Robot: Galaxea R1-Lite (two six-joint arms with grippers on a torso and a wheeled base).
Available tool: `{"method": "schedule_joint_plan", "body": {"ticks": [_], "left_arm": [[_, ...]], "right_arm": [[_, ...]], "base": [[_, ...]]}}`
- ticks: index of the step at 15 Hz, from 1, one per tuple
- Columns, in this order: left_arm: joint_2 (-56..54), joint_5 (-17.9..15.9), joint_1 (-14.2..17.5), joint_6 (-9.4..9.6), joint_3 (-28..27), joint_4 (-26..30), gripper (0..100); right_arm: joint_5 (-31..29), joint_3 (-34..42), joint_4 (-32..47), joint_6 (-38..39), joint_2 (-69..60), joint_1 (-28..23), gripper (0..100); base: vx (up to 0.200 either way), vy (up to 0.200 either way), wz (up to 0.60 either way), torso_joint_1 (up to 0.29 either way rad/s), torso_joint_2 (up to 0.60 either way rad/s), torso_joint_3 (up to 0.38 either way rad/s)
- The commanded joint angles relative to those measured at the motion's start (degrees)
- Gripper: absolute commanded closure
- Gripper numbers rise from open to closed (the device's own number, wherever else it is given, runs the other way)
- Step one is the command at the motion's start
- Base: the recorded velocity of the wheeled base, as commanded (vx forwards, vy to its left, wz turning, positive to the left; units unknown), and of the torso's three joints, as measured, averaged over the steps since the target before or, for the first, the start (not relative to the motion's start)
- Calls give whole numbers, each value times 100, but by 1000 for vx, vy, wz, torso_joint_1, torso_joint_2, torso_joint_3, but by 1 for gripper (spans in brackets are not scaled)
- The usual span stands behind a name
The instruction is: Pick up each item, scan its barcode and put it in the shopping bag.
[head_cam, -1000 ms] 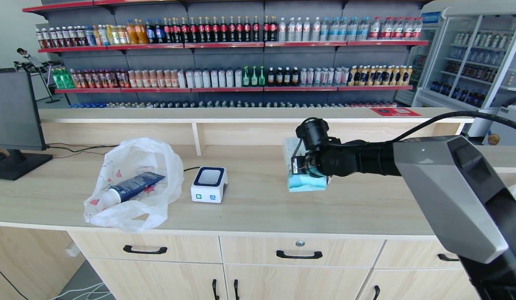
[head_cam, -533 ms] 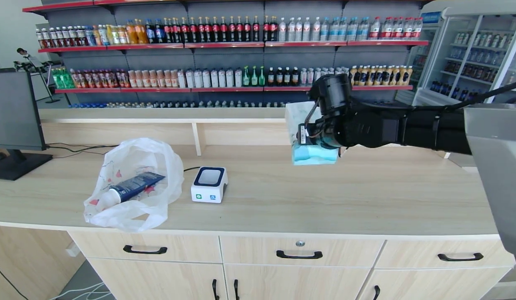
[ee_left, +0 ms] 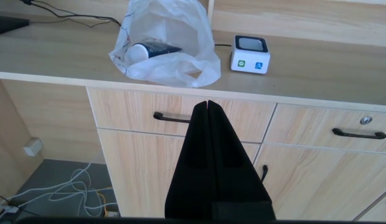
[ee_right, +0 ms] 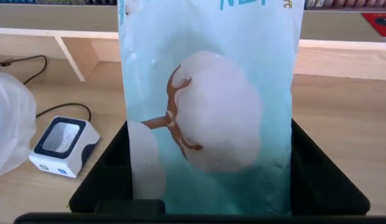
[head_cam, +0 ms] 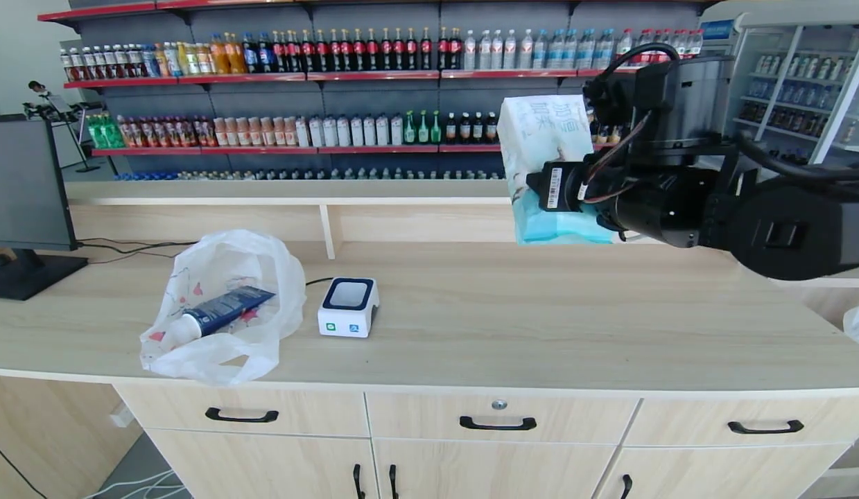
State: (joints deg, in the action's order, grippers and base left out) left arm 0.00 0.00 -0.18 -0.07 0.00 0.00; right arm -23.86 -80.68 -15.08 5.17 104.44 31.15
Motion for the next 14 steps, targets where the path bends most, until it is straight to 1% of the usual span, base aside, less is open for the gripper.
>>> {"method": "schedule_joint_plan", "body": {"ticks": [1, 4, 5, 6, 9, 12, 13, 14], "left_arm": [[0, 0, 1, -1, 0, 0, 100], [0, 0, 1, -1, 0, 0, 100], [0, 0, 1, -1, 0, 0, 100], [0, 0, 1, -1, 0, 0, 100], [0, 0, 1, 7, 0, 0, 100], [0, 0, 1, 7, 0, 0, 100], [0, 0, 1, 7, 0, 0, 100], [0, 0, 1, 7, 0, 0, 100]], "right_arm": [[-14, 1845, -1586, -192, -1206, 190, 100], [-172, 2794, -2658, -192, -1549, 410, 100], [-172, 3005, -2878, -200, -1637, 506, 100], [-172, 3322, -3238, -200, -1795, 691, 100], [-260, 3919, -3818, -86, -1962, 1130, 100], [-348, 4253, -4372, 309, -1918, 1535, 100], [-295, 4341, -4469, 749, -1910, 1693, 100], [-102, 4464, -4495, 1276, -1927, 1913, 100]], "base": [[0, 0, 0, 0, 0, 0], [0, 0, 0, 0, 0, 0], [0, 0, 0, 0, 0, 0], [0, 0, 0, 0, 0, 0], [0, 0, 0, 0, 0, 0], [0, 0, 0, 0, 0, 0], [0, 0, 0, 0, 0, 0], [0, 0, 0, 0, 0, 0]]}}
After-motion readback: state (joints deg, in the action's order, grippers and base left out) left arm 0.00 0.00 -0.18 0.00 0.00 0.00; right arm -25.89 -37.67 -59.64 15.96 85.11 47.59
